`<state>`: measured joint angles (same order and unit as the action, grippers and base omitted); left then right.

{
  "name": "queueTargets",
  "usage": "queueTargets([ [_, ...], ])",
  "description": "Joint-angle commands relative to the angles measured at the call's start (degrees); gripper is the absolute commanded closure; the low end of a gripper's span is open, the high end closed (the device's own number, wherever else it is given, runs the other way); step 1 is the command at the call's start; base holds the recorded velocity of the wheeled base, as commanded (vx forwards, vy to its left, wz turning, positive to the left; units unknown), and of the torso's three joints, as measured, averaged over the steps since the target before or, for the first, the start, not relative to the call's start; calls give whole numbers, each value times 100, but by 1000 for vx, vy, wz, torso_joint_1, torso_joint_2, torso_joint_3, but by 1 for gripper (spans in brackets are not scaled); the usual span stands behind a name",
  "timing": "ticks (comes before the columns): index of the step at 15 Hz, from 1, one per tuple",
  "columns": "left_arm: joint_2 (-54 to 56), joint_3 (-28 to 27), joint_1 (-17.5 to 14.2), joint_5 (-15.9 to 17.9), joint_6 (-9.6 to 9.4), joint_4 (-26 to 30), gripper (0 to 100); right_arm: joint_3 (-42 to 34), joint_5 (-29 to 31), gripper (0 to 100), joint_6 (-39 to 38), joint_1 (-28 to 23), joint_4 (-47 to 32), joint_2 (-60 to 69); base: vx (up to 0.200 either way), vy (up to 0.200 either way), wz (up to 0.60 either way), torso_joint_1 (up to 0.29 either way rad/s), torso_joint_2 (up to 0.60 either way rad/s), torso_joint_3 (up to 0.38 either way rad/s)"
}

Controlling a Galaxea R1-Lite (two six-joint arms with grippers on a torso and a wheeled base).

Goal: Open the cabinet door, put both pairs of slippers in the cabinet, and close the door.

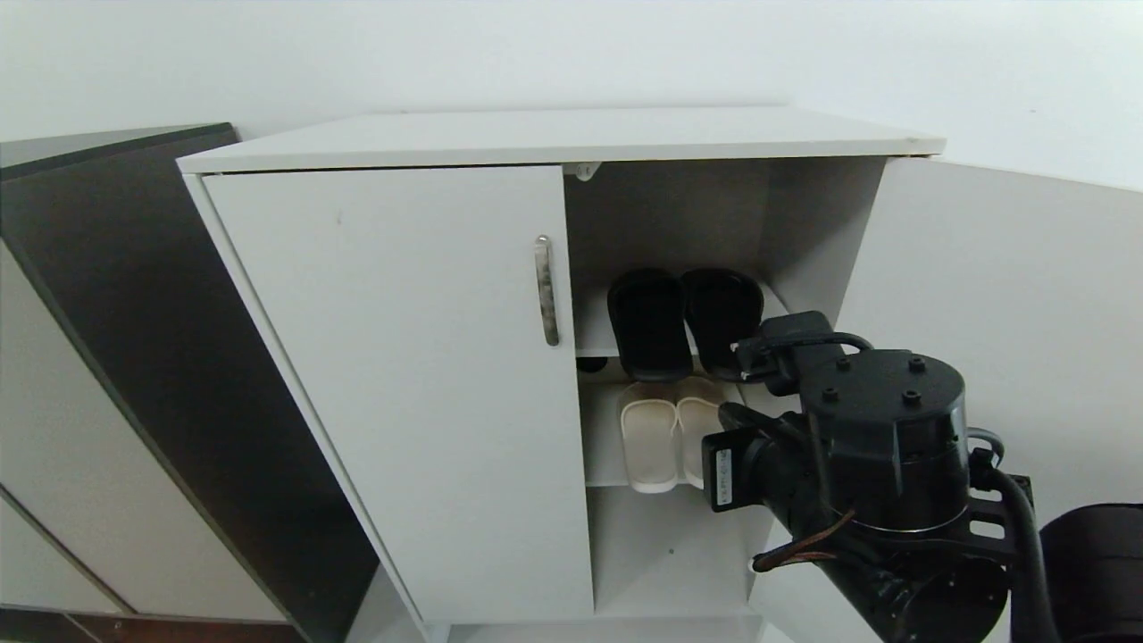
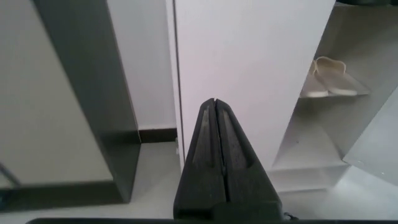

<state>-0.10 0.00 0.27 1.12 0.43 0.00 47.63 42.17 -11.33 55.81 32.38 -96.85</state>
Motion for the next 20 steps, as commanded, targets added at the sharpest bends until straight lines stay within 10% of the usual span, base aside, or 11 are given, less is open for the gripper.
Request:
queueTargets([
  [1,1,0,0,2,1,-9,100,-17,2,100,-10,0,-3,-35,-200,0,0,2,2,2],
  [10,1,0,0,2,1,0,100,-131,-16,100,51,-9,155,-35,-200,0,0,0,2,3],
  [20,1,0,0,2,19,0,100,-157,-16,100,51,-9,155,-44,0,0,0,0,0,0],
])
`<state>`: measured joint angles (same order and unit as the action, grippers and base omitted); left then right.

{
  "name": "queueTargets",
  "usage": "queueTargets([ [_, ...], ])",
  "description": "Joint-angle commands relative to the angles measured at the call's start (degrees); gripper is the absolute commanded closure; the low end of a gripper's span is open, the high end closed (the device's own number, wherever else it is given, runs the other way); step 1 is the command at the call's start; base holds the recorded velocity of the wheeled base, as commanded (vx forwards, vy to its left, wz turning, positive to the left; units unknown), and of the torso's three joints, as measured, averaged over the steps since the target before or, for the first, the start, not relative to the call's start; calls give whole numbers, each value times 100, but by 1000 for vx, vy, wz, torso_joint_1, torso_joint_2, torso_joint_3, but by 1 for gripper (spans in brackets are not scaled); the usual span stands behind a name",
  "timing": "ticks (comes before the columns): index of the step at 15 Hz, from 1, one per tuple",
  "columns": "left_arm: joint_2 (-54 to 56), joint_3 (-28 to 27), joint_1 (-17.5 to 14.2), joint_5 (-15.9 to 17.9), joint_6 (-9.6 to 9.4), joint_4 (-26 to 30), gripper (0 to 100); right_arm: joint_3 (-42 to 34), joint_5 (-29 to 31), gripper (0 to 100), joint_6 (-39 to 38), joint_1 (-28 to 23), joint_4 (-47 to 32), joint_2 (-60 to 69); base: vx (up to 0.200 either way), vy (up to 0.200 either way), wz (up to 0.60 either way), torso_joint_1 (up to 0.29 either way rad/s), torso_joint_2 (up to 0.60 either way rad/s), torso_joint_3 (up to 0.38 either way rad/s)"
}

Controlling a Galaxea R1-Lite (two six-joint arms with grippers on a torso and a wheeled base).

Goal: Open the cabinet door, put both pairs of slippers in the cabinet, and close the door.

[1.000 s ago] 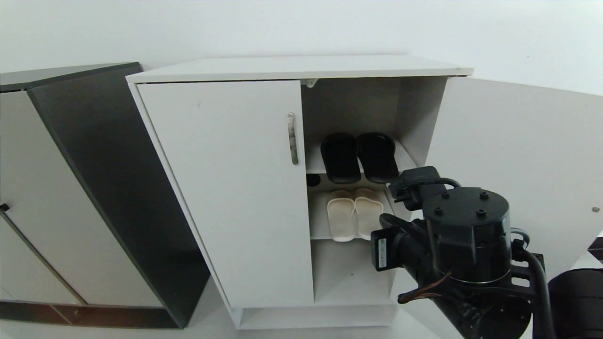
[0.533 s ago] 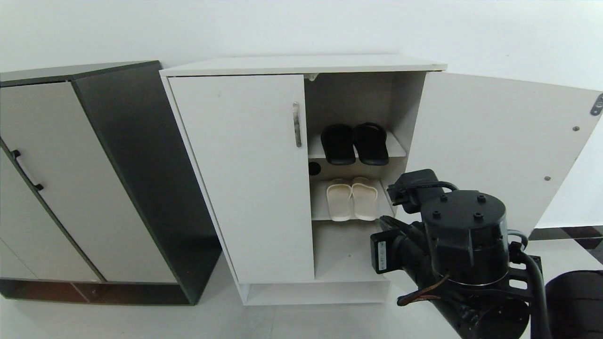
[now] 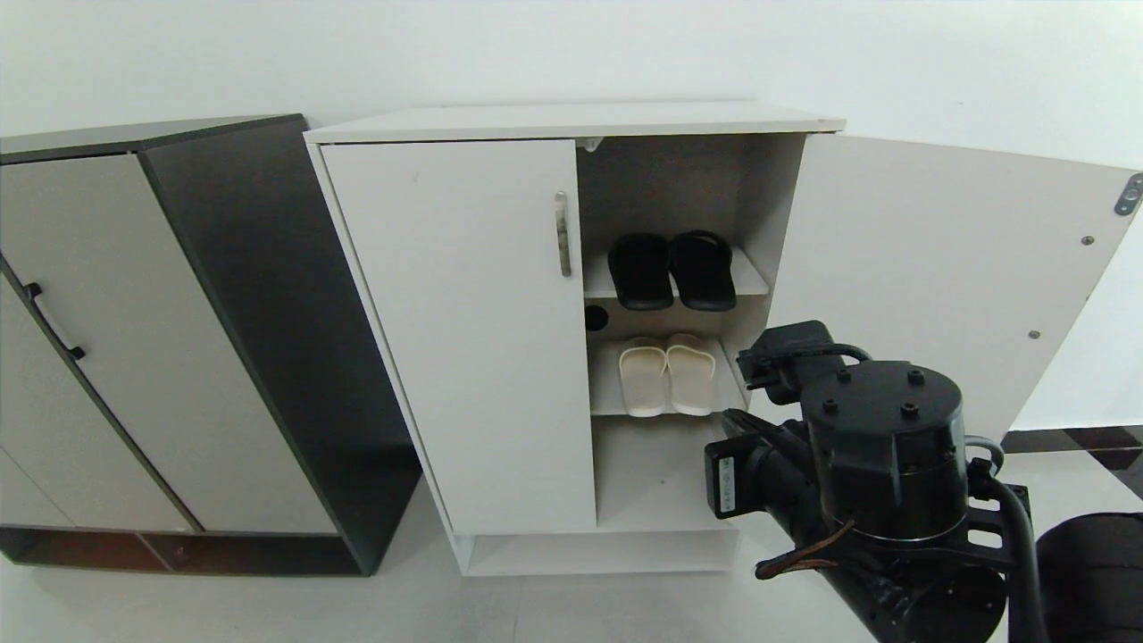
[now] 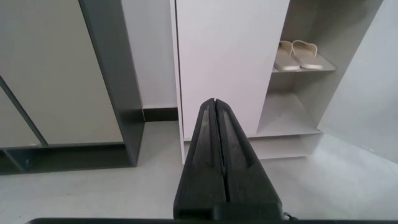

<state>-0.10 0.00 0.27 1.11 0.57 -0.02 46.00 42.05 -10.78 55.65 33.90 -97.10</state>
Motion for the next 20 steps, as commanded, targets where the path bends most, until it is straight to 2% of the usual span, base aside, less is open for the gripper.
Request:
queueTargets([
  [1,1,0,0,-5,4,2,100,6,-3,100,-3,7,2,-20,0,0,0,0,0,0],
  [13,1,0,0,-5,4,-6,100,-20,-3,100,-3,7,2,-20,0,0,0,0,0,0],
  [17,1,0,-9,-5,4,2,100,-20,-3,100,-3,7,2,-20,0,0,0,12,-171,-276],
  [20,1,0,0,-5,4,-6,100,-38,-3,100,-3,7,2,-20,0,0,0,40,-530,-364],
])
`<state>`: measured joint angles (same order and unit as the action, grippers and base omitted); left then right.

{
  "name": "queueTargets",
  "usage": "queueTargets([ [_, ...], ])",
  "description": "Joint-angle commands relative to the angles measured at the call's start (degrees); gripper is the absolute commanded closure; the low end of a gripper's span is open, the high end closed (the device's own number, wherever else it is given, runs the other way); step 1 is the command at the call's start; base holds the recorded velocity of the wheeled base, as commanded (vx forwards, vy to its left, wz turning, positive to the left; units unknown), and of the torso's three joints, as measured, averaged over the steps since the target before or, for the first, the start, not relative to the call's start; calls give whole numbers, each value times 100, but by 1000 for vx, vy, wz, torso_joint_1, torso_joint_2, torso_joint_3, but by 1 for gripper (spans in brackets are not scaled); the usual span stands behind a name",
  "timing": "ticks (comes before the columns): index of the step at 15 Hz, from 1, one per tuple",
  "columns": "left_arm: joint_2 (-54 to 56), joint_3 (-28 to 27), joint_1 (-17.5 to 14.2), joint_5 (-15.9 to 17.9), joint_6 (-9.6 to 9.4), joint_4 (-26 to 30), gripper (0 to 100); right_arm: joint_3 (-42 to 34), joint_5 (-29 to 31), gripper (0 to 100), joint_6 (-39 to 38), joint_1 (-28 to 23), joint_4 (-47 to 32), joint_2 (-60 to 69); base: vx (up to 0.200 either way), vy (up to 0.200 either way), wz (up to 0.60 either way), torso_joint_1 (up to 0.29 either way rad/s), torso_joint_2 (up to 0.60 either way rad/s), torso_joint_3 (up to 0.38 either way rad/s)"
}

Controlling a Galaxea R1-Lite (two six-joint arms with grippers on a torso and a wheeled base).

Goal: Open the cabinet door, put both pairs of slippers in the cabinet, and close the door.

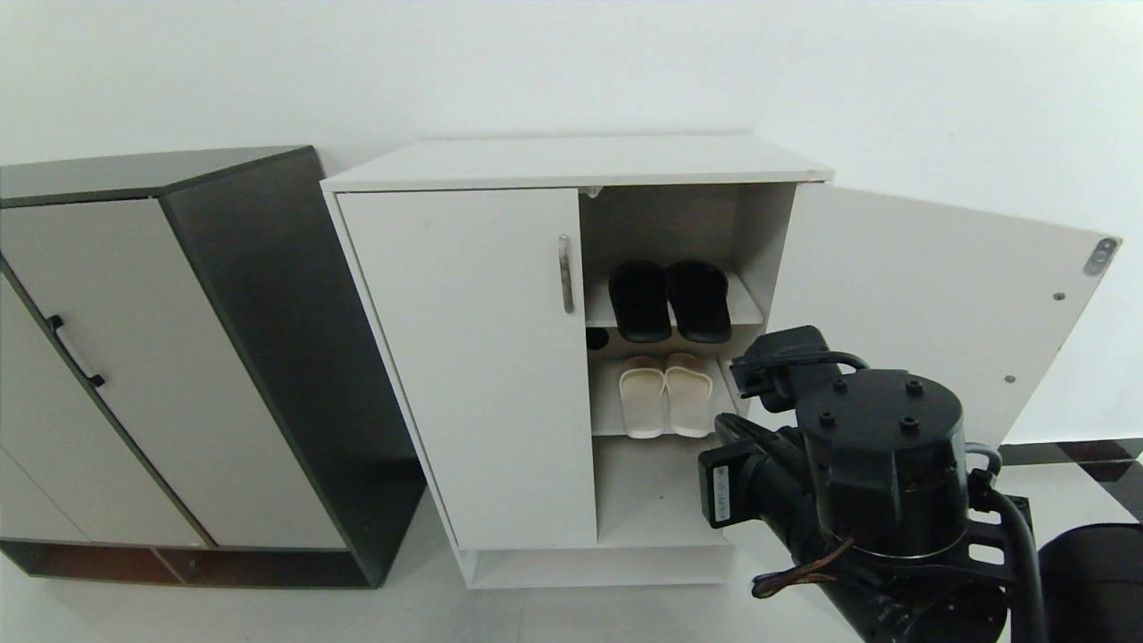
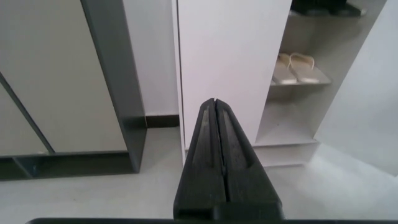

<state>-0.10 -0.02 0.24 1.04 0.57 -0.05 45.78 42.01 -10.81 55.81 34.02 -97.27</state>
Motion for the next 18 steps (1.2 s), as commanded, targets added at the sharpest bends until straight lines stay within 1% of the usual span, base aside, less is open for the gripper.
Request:
queueTargets([
  [1,1,2,2,2,4,-4,100,-25,0,100,0,-9,-10,-3,0,0,0,85,-505,-339],
  [9,1,2,2,2,4,-4,100,-25,0,100,0,-9,-10,15,0,0,0,140,-467,-334],
  [18,1,2,2,2,4,5,100,-34,0,100,0,-9,-10,15,0,0,0,191,-504,-315],
])
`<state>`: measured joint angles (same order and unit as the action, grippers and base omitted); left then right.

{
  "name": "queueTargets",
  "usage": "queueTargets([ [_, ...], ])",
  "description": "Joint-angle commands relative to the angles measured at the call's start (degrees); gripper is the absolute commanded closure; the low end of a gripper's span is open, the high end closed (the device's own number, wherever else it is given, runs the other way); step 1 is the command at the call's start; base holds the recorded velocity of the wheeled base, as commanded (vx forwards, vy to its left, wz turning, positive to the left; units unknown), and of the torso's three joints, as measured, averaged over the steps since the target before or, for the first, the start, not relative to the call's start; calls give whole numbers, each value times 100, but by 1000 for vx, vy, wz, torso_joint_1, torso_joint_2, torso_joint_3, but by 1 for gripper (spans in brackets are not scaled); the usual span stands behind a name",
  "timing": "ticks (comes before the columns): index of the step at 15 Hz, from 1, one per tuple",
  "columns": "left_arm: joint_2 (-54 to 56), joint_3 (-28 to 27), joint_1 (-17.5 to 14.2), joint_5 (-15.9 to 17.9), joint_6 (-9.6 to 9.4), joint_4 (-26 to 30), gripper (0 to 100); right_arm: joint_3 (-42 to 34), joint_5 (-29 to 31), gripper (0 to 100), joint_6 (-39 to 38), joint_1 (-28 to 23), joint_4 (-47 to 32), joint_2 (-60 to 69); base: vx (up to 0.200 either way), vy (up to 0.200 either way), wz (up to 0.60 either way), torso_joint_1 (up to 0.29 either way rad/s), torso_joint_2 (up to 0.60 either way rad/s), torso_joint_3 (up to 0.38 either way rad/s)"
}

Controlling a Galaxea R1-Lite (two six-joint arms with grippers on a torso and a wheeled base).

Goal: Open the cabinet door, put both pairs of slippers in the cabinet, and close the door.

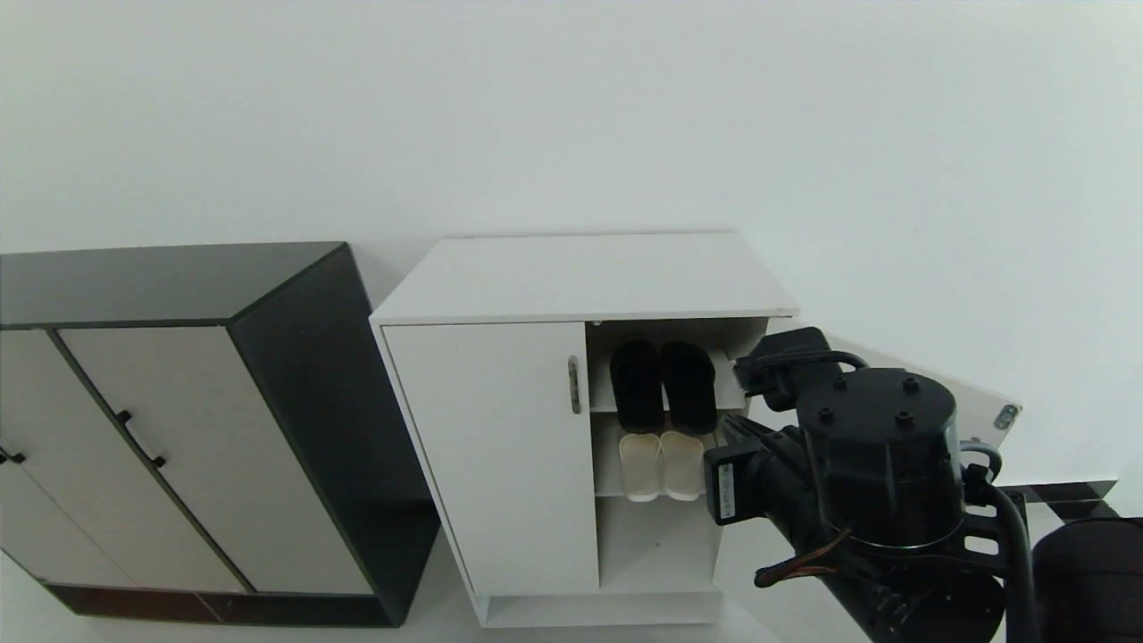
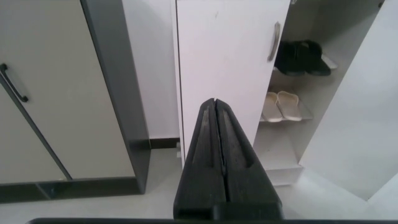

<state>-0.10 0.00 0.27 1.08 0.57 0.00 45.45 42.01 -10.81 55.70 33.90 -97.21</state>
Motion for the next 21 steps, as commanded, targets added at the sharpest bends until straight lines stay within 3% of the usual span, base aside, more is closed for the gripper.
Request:
queueTargets([
  [1,1,0,0,-3,4,0,100,-1,0,100,0,2,2,9,0,0,0,222,-535,-325],
  [5,1,0,0,6,4,0,100,-9,0,100,9,2,2,-9,0,0,0,198,-471,-267],
  [12,1,0,0,-3,4,0,100,-71,-8,100,44,2,-6,-9,0,0,0,20,-40,-24],
  [18,1,0,0,-3,4,0,100,-133,-123,100,88,2,2,0,0,0,-600,6,2,2],
  [21,1,0,0,-3,4,-9,100,-176,-123,100,150,-50,2,18,0,0,0,0,0,0],
])
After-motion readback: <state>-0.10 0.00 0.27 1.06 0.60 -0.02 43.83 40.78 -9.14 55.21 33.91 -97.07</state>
